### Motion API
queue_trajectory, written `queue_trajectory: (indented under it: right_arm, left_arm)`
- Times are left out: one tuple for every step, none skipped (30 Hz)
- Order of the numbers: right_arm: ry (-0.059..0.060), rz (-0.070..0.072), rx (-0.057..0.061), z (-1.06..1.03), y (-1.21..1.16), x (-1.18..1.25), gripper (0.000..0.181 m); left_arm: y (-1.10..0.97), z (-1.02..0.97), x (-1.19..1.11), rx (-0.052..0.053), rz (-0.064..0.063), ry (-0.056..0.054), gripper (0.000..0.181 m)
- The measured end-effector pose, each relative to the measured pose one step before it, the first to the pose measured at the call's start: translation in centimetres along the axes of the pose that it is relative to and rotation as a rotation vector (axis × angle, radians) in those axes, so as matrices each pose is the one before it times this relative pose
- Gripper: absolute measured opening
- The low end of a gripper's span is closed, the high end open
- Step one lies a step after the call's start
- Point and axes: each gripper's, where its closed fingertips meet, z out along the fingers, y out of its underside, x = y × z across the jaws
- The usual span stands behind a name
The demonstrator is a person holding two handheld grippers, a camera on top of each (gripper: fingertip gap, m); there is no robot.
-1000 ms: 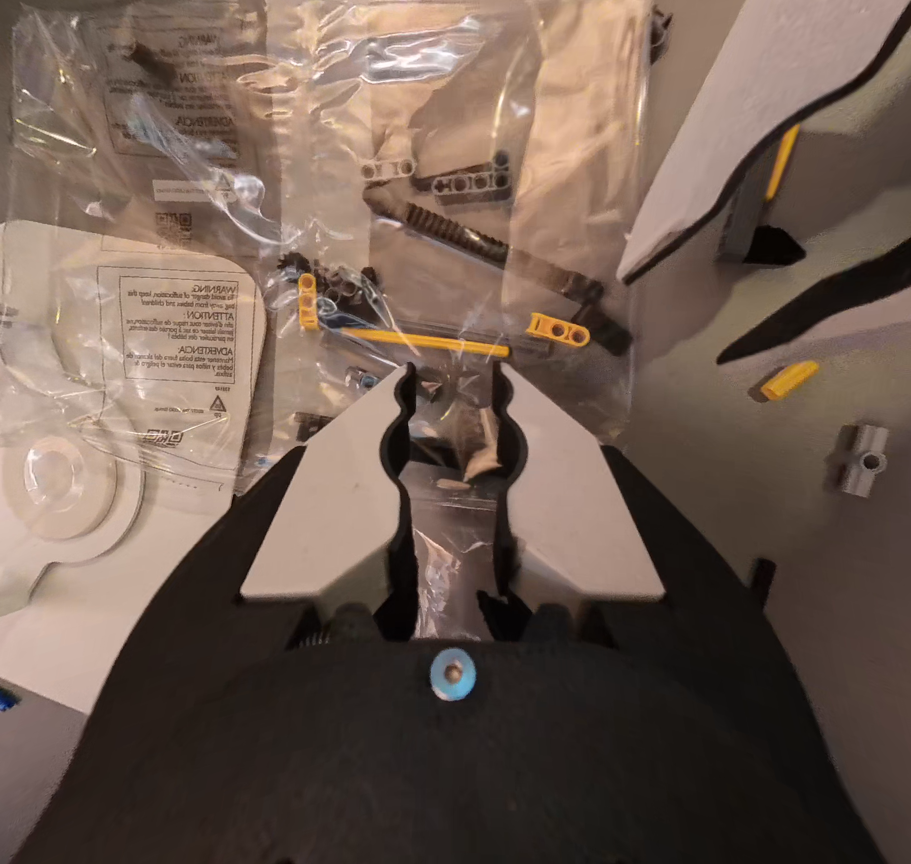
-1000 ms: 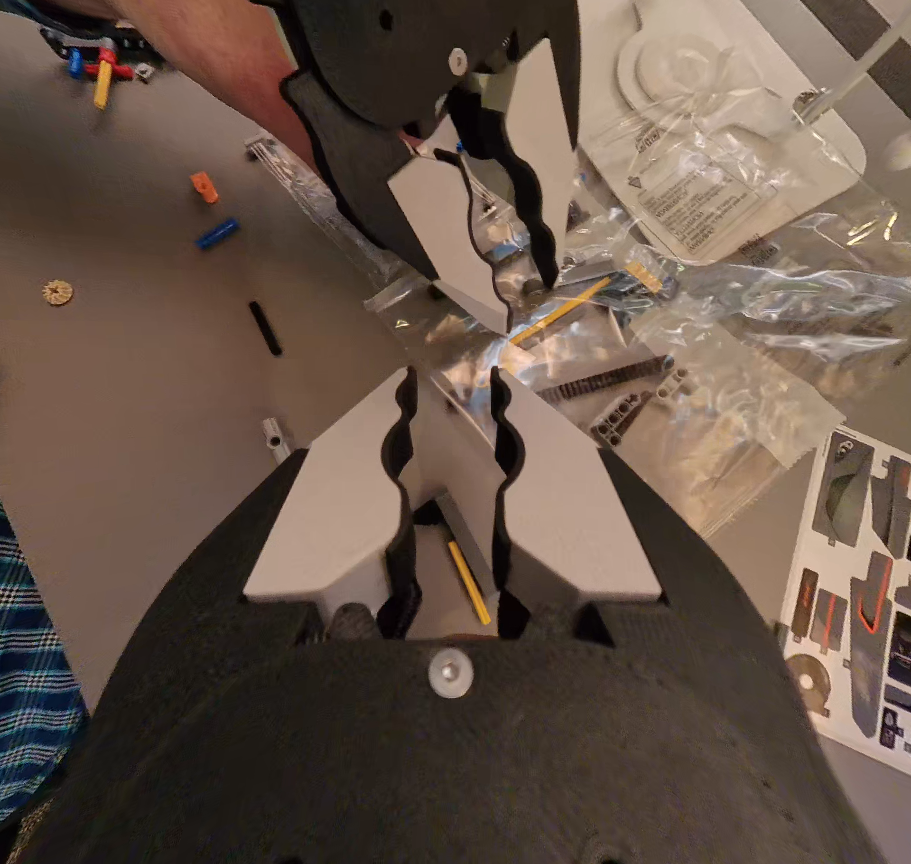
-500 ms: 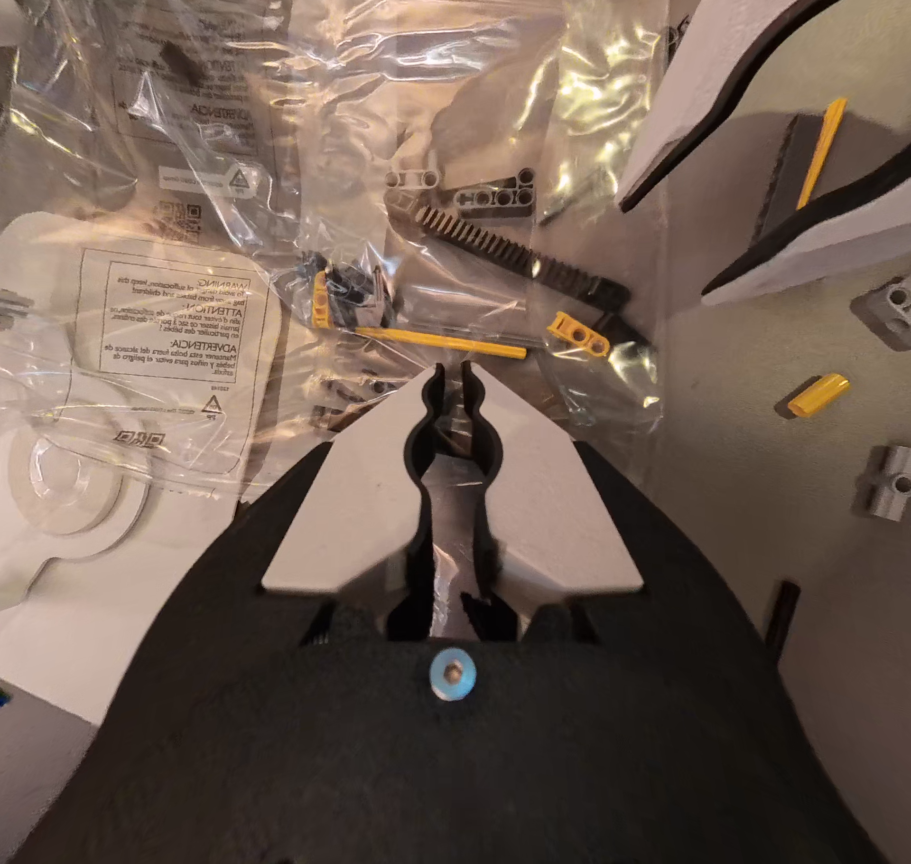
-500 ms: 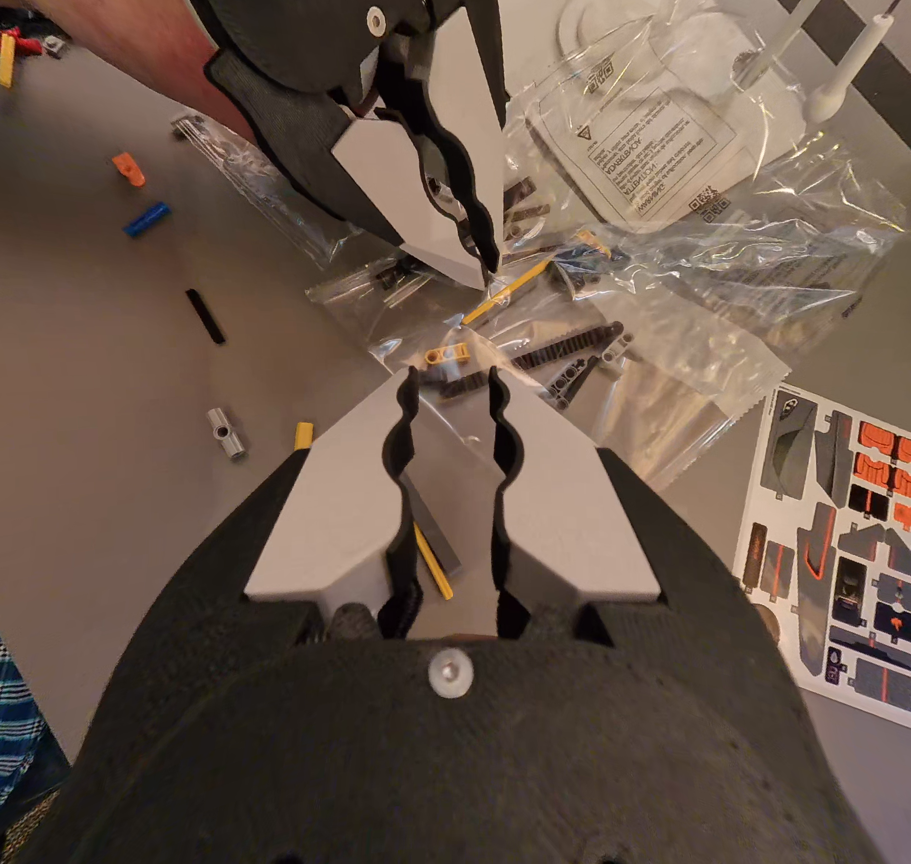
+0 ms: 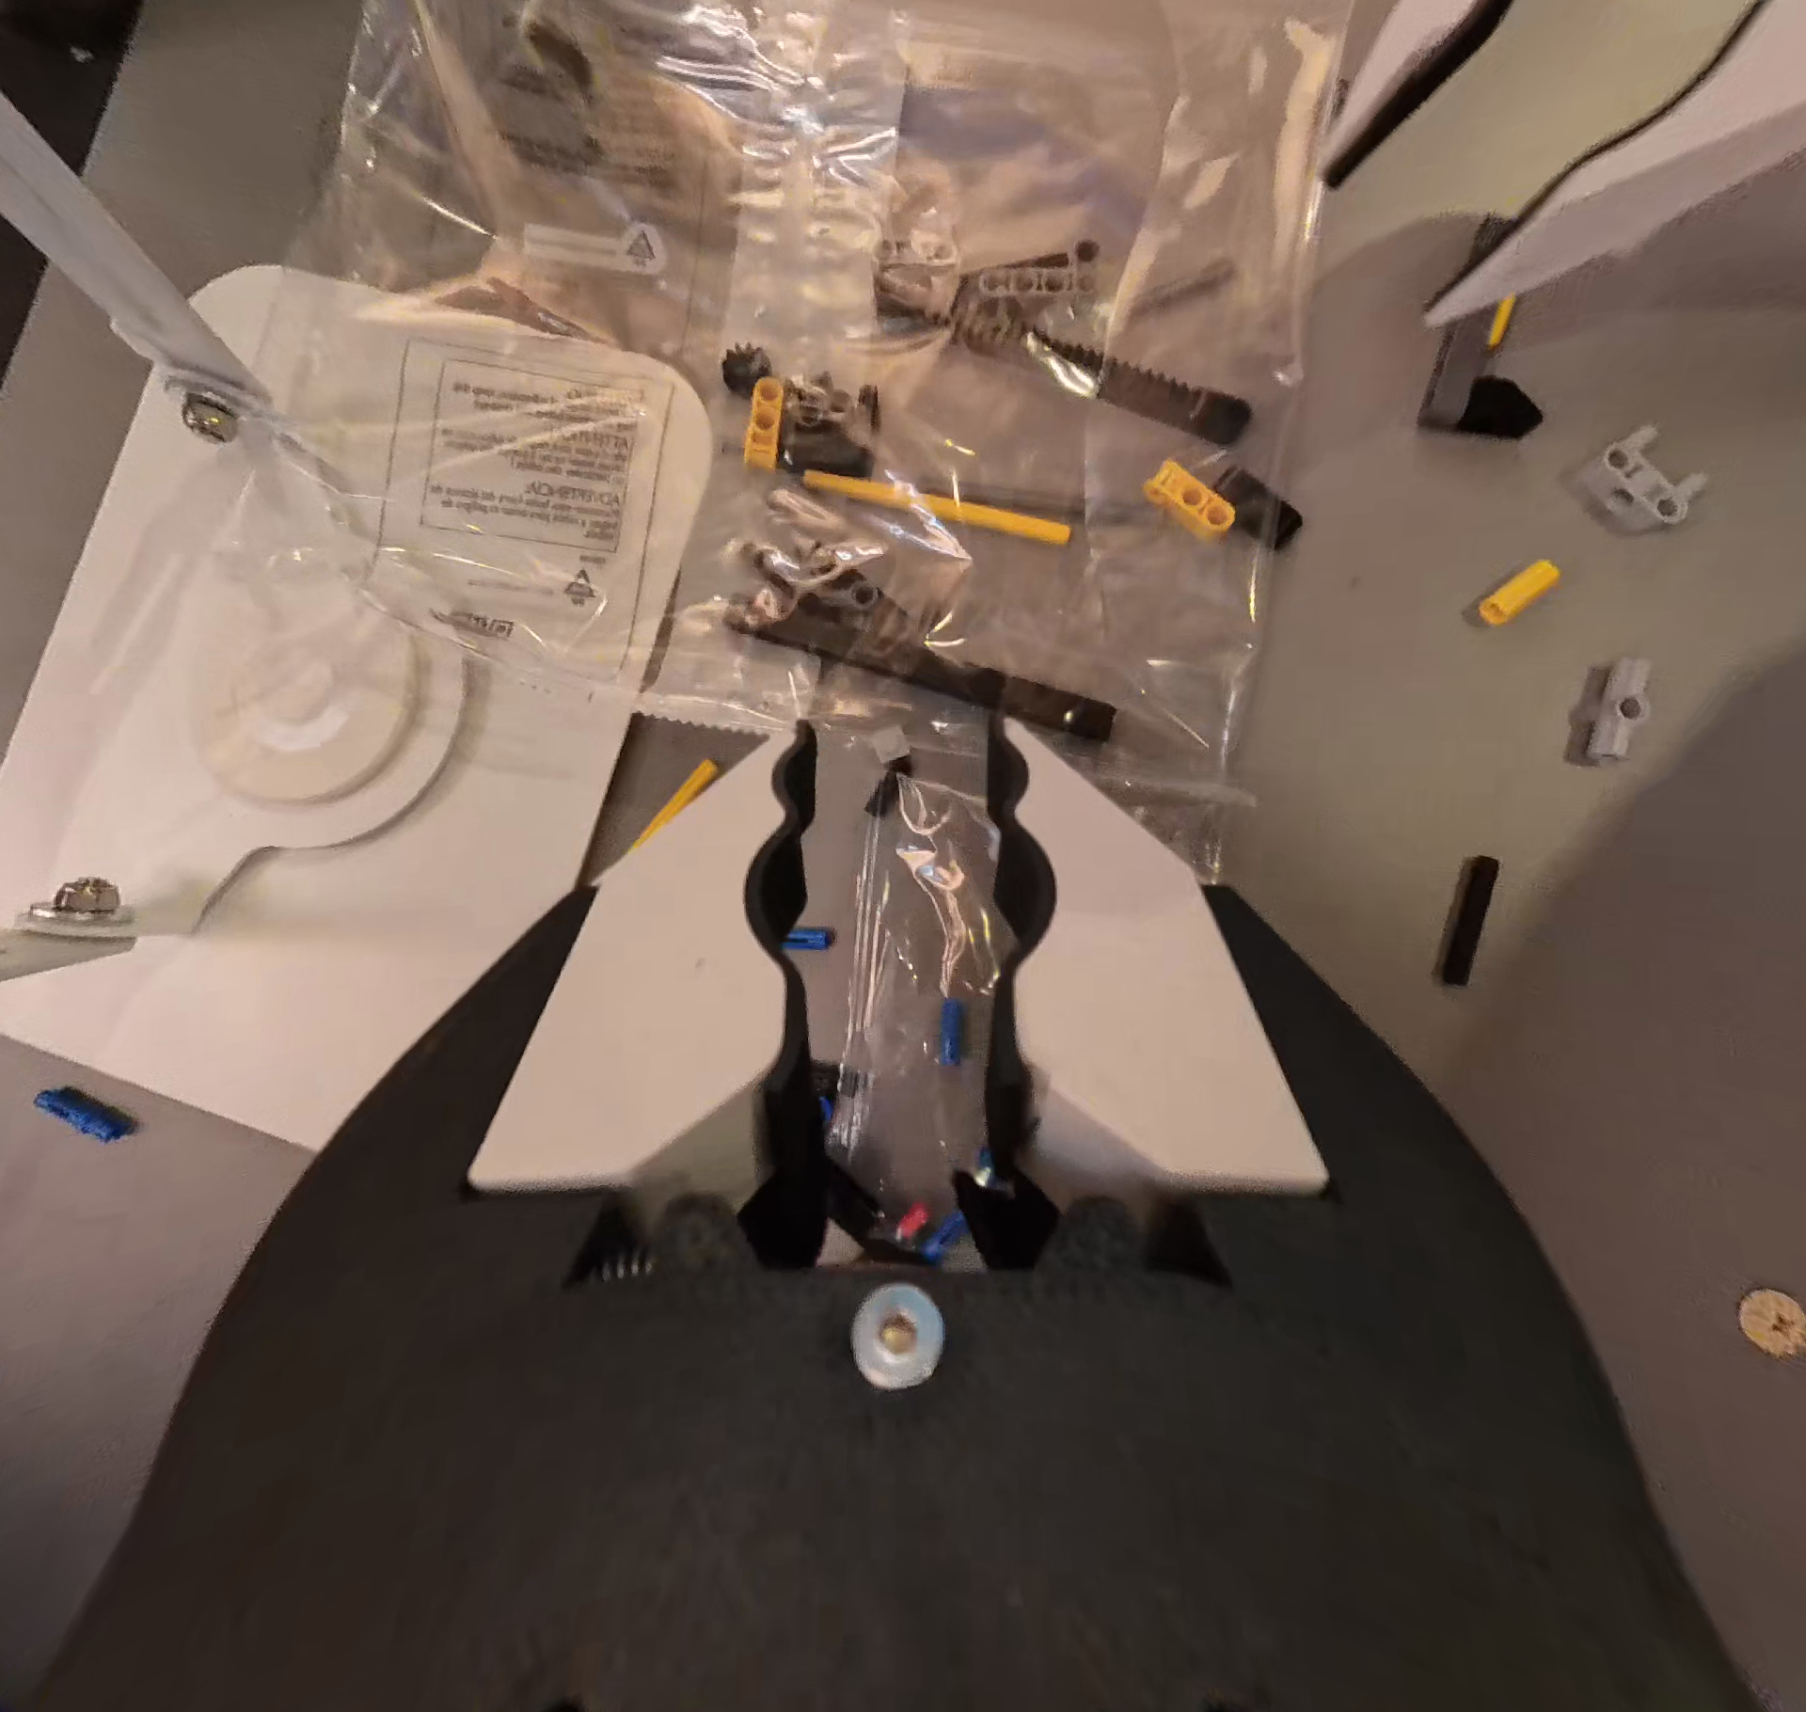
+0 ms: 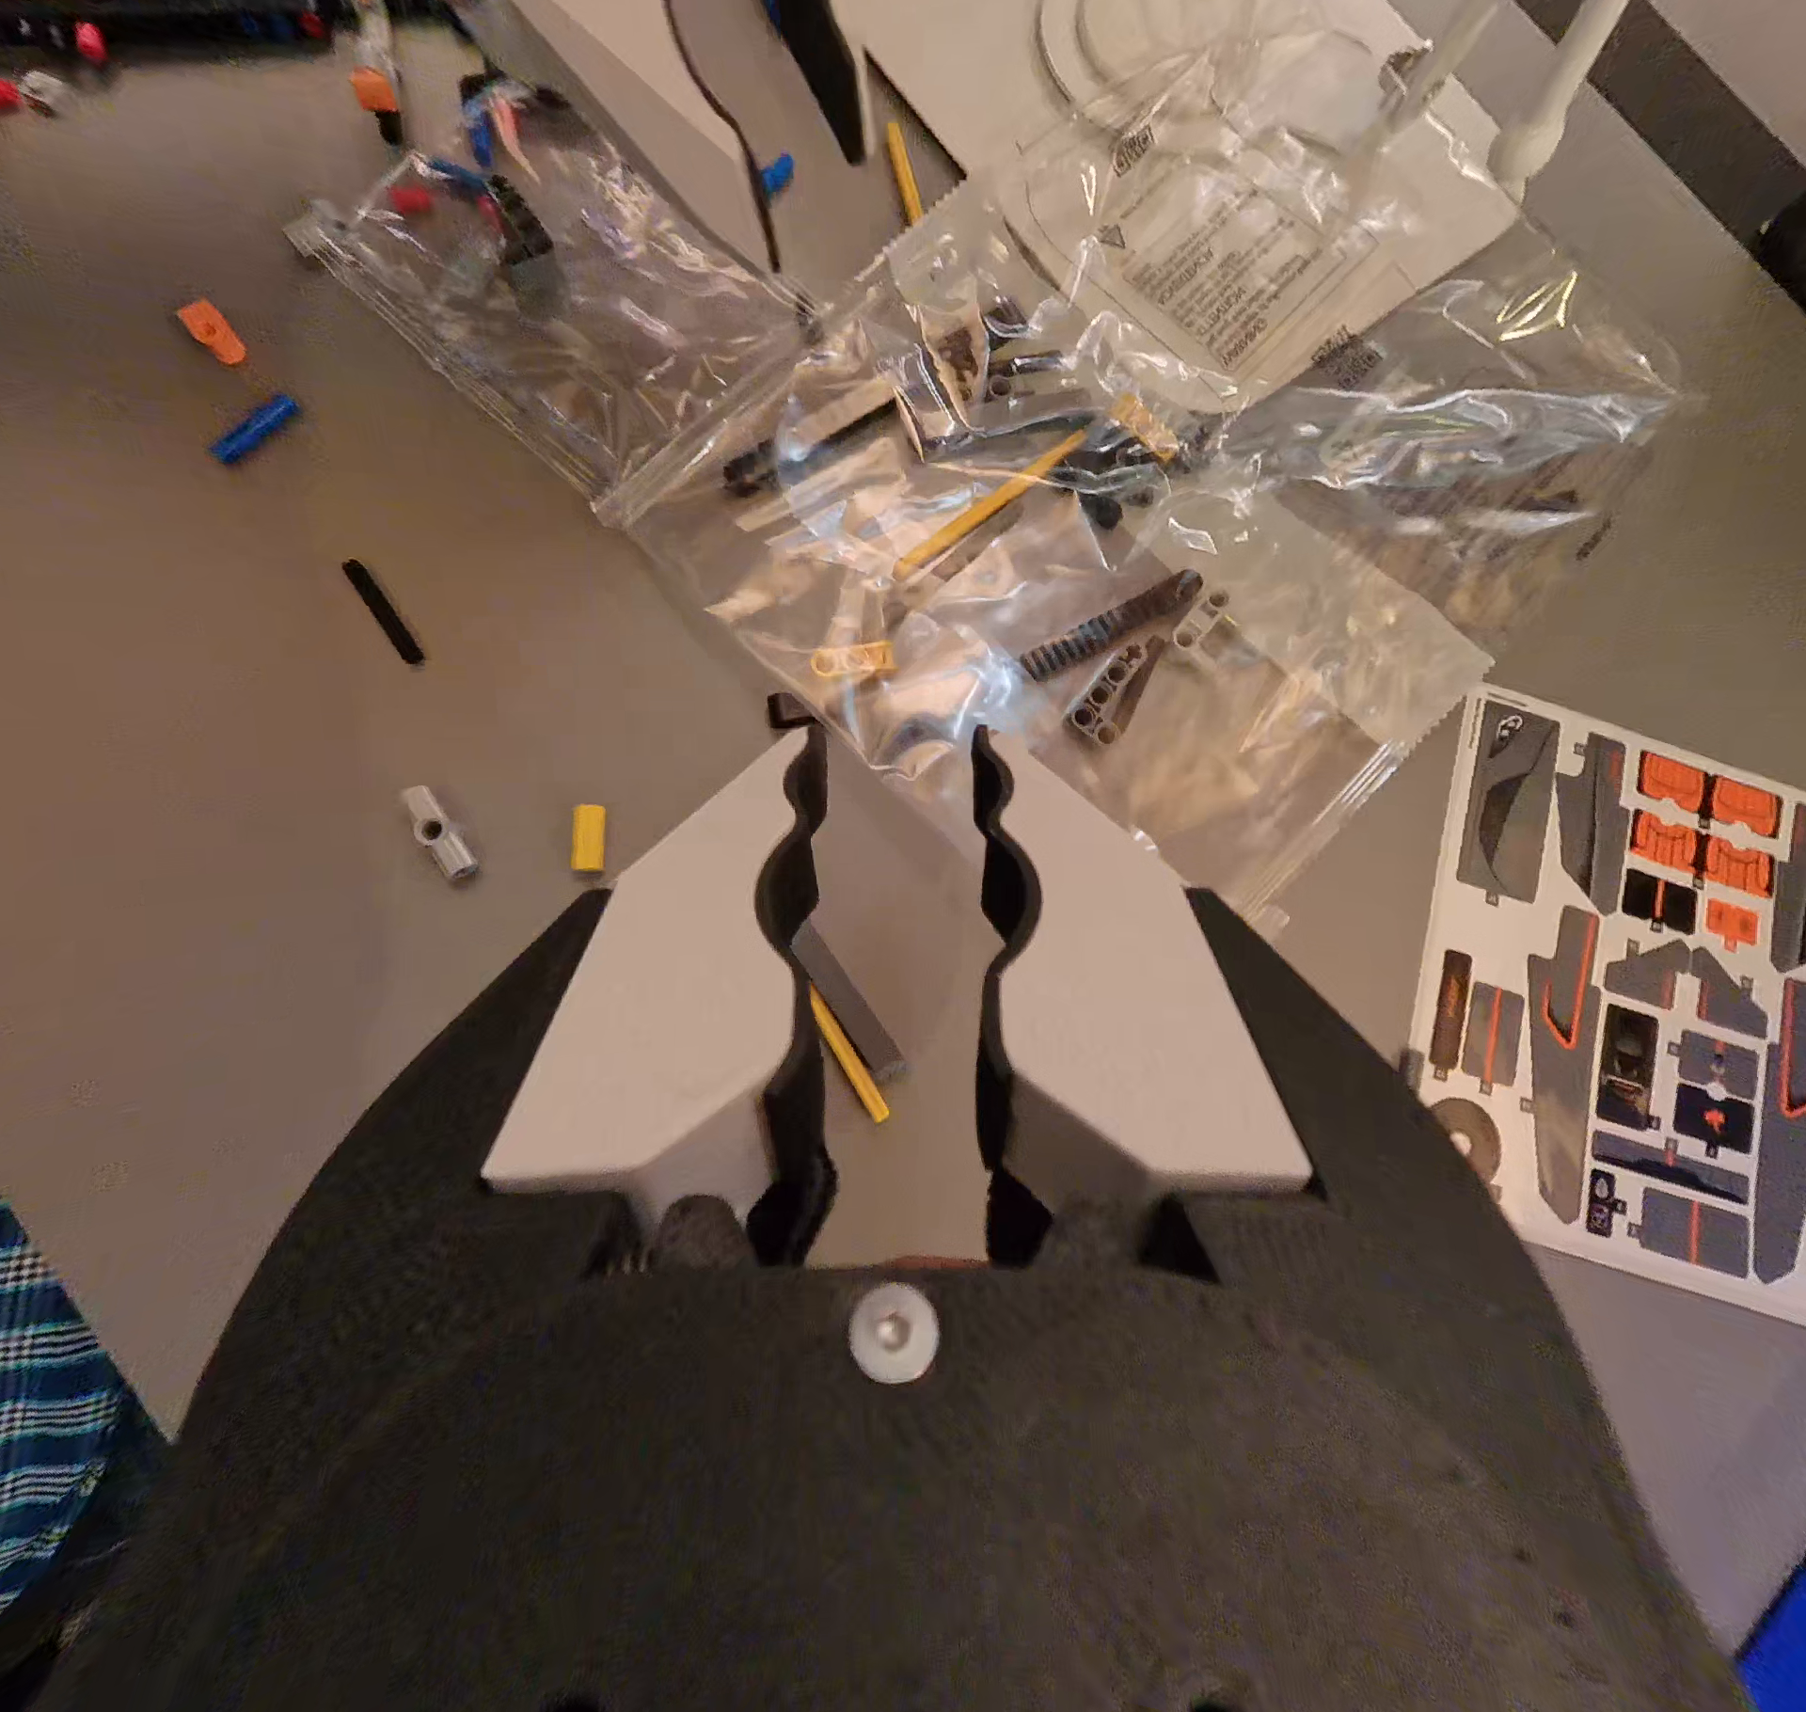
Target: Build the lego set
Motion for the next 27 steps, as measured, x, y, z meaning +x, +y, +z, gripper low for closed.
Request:
queue_trajectory:
  right_arm:
    - [0.0043, 0.0035, -0.0090, 0.230, 0.220, 0.135, 0.028]
    - [0.0010, 0.0056, -0.0112, 0.272, 0.234, 0.102, 0.028]
    - [0.0013, 0.0050, -0.0067, 0.261, 0.140, 0.098, 0.028]
    - [0.0019, 0.0072, -0.0046, 0.246, 0.118, 0.129, 0.027]
    - [-0.0008, 0.0074, -0.0052, 0.253, 0.127, 0.096, 0.026]
    - [-0.0005, 0.0053, -0.0058, 0.248, 0.149, 0.112, 0.026]
    - [0.0014, 0.0023, -0.0068, 0.262, 0.149, 0.137, 0.026]
    - [0.0009, 0.0005, -0.0074, 0.237, 0.132, 0.131, 0.025]
    - [-0.0006, 0.0013, -0.0070, 0.242, 0.091, 0.115, 0.025]
    - [-0.0034, 0.0003, -0.0007, 0.218, -0.030, 0.052, 0.024]
    - [-0.0072, -0.0012, 0.0007, 0.232, -0.074, -0.011, 0.023]
    - [-0.0098, -0.0053, -0.0006, 0.261, -0.065, -0.090, 0.022]
    - [-0.0078, -0.0075, -0.0019, 0.266, -0.054, -0.084, 0.021]
    - [-0.0047, -0.0059, -0.0021, 0.279, -0.069, -0.049, 0.020]
    - [-0.0058, -0.0020, -0.0051, 0.299, -0.026, -0.038, 0.018]
    - [-0.0074, -0.0018, -0.0060, 0.313, -0.011, -0.065, 0.017]
    - [-0.0042, -0.0041, -0.0067, 0.321, 0.012, -0.011, 0.015]
    - [-0.0029, -0.0080, -0.0077, 0.301, 0.033, -0.023, 0.014]
    - [0.0031, -0.0113, 0.0009, 0.189, -0.116, 0.033, 0.013]
    - [0.0053, -0.0047, 0.0000, 0.108, -0.108, 0.128, 0.010]
    - [0.0029, 0.0037, 0.0019, 0.082, -0.117, 0.151, 0.007]
    - [-0.0034, 0.0019, 0.0025, 0.078, -0.098, 0.065, 0.006]
    - [0.0004, -0.0066, 0.0026, 0.075, -0.092, 0.081, 0.005]
    - [0.0029, -0.0115, 0.0050, 0.065, -0.122, 0.031, 0.005]
    - [0.0139, -0.0145, 0.0133, -0.012, -0.275, 0.141, 0.003]
    - [0.0127, -0.0087, 0.0172, -0.032, -0.329, 0.146, 0.001]
    - [-0.0093, 0.0007, -0.0021, 0.123, -0.068, -0.088, 0.000]
  left_arm:
    - [0.089, 0.138, 0.411, -0.0035, 0.0098, 0.0070, 0.034]
    - [0.070, 0.313, 0.591, -0.0084, 0.0092, 0.0116, 0.036]
    - [-0.064, 0.426, 0.533, -0.0053, 0.0098, 0.0053, 0.038]
    - [-0.205, 0.481, 0.520, 0.0011, 0.0097, 0.0040, 0.040]
    - [-0.240, 0.522, 0.507, 0.0020, 0.0056, 0.0064, 0.042]
    - [-0.254, 0.545, 0.389, 0.0020, 0.0013, 0.0042, 0.042]
    - [-0.229, 0.538, 0.239, 0.0013, -0.0004, -0.0012, 0.043]
    - [-0.131, 0.533, 0.251, -0.0029, 0.0020, 0.0035, 0.044]
    - [0.052, 0.540, 0.259, -0.0119, 0.0026, 0.0066, 0.045]
    - [0.103, 0.500, 0.133, -0.0124, 0.0040, 0.0007, 0.044]
    - [0.121, 0.428, 0.049, -0.0099, 0.0036, -0.0020, 0.043]
    - [0.137, 0.327, 0.049, -0.0081, 0.0000, 0.0007, 0.042]
    - [-0.183, 0.081, 0.138, 0.0134, -0.0070, 0.0115, 0.038]
    - [-0.003, 0.066, 0.055, 0.0018, -0.0086, 0.0084, 0.037]
    - [-0.003, 0.032, 0.111, 0.0030, -0.0033, 0.0109, 0.034]
    - [0.003, 0.028, 0.145, 0.0025, -0.0026, 0.0121, 0.031]
    - [-0.033, 0.032, 0.070, 0.0054, -0.0030, 0.0062, 0.026]
    - [-0.035, 0.031, -0.054, 0.0059, 0.0005, -0.0037, 0.024]
    - [-0.027, 0.010, -0.007, 0.0033, -0.0011, 0.0005, 0.022]
    - [0.010, 0.000, -0.029, 0.0016, -0.0003, -0.0004, 0.021]
    - [0.003, 0.002, -0.001, 0.0022, 0.0018, 0.0004, 0.020]
    - [-0.003, 0.005, 0.019, 0.0030, -0.0023, 0.0024, 0.020]
    - [-0.019, 0.014, 0.060, 0.0036, -0.0023, 0.0050, 0.019]
    - [-0.018, 0.006, -0.015, 0.0020, 0.0012, -0.0009, 0.018]
    - [-0.010, 0.014, 0.053, 0.0015, 0.0045, 0.0015, 0.016]
    - [-0.007, 0.005, 0.069, -0.0001, 0.0012, 0.0021, 0.015]
    - [-0.001, 0.001, 0.020, -0.0003, 0.0013, -0.0005, 0.014]
